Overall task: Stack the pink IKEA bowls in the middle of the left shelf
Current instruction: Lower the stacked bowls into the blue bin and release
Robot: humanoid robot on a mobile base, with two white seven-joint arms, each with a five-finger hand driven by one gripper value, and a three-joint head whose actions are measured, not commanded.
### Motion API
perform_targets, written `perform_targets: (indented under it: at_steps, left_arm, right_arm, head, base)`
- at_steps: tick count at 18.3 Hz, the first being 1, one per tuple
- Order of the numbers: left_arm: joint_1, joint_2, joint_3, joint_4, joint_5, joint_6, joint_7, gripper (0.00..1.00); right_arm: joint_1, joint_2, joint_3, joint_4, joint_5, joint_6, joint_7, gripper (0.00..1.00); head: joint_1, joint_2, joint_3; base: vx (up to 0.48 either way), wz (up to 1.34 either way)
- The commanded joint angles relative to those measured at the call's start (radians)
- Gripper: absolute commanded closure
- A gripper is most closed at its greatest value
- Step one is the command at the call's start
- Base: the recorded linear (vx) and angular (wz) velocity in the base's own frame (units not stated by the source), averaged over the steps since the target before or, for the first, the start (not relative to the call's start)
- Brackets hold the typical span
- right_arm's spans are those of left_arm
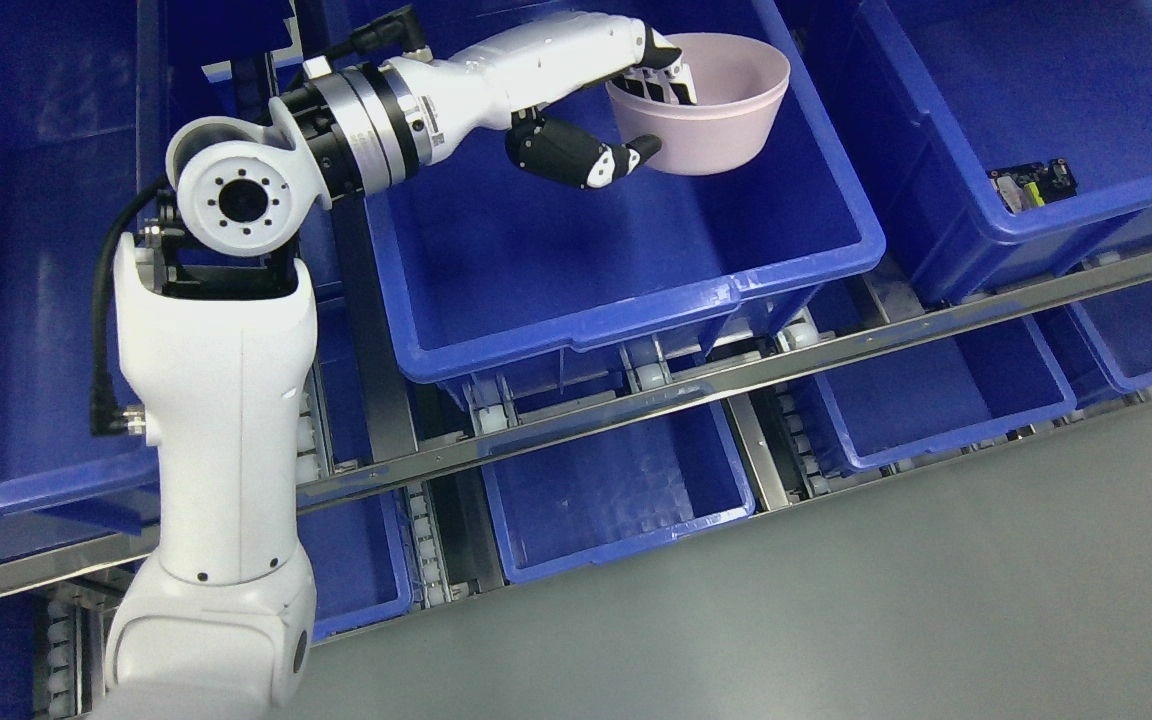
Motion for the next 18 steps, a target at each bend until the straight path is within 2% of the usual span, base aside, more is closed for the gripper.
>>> perform_targets:
  at_steps: [1,6,7,8,12,14,15,16,17,18]
  left_arm:
    - [0.057,0.026,-0.086,0.003,0.0,0.003,-0.032,0.94]
    - [0.07,0.046,-0.079,0.003,-0.001,0.003,-0.026,0.91]
    - [0.068,0.046,-0.076,0.004,-0.001,0.003,-0.023,0.84]
    - [0.062,0.044,-0.067,0.004,-0.001,0.002,-0.02,0.72]
    - [0.002,0.04,0.007,0.004,-0.001,0.002,-0.009,0.52]
    - [-0.028,0.037,0.042,0.009,-0.001,0.0,0.047,0.36]
    - [-0.03,0.023,0.045,0.012,0.0,-0.001,0.099,0.22]
    - [-0.03,-0.006,0.05,0.015,0.0,0.002,0.165,0.14]
    - [-0.034,-0.044,0.079,0.033,0.008,0.002,0.298,0.06]
    - [-0.041,-0.044,0.116,0.05,0.017,-0.003,0.438,0.03]
  right_arm:
    - [0.0,-0.017,0.0,0.0,0.0,0.0,0.001,0.0]
    - [0.0,-0.017,0.0,0.0,0.0,0.0,0.001,0.0]
    - [0.0,-0.017,0.0,0.0,0.0,0.0,0.001,0.0]
    - [0.0,-0.017,0.0,0.0,0.0,0.0,0.001,0.0]
    - [0.0,-0.017,0.0,0.0,0.0,0.0,0.001,0.0]
    - [0.0,-0.017,0.0,0.0,0.0,0.0,0.001,0.0]
    - [0.0,-0.017,0.0,0.0,0.0,0.0,0.0,0.0]
    - [0.0,-0.017,0.0,0.0,0.0,0.0,0.001,0.0]
    - [0.0,-0.017,0.0,0.0,0.0,0.0,0.001,0.0]
    - [0.0,-0.017,0.0,0.0,0.0,0.0,0.001,0.0]
  head:
    - [0.0,0.0,0.0]
    - [0.0,0.0,0.0]
    - [0.0,0.0,0.0]
    - [0.0,0.0,0.0]
    - [0.0,0.0,0.0]
    - [0.0,0.0,0.0]
    - [0.0,0.0,0.0]
    - [0.0,0.0,0.0]
    - [0.0,0.0,0.0]
    - [0.0,0.0,0.0]
  base:
    - [-0.015,0.0]
    - [-0.012,-0.01]
    - [0.0,0.0]
    - [0.0,0.0]
    - [0.0,0.0]
    - [0.0,0.0]
    - [0.0,0.0]
    - [0.0,0.0]
    - [0.0,0.0]
    - [0.0,0.0]
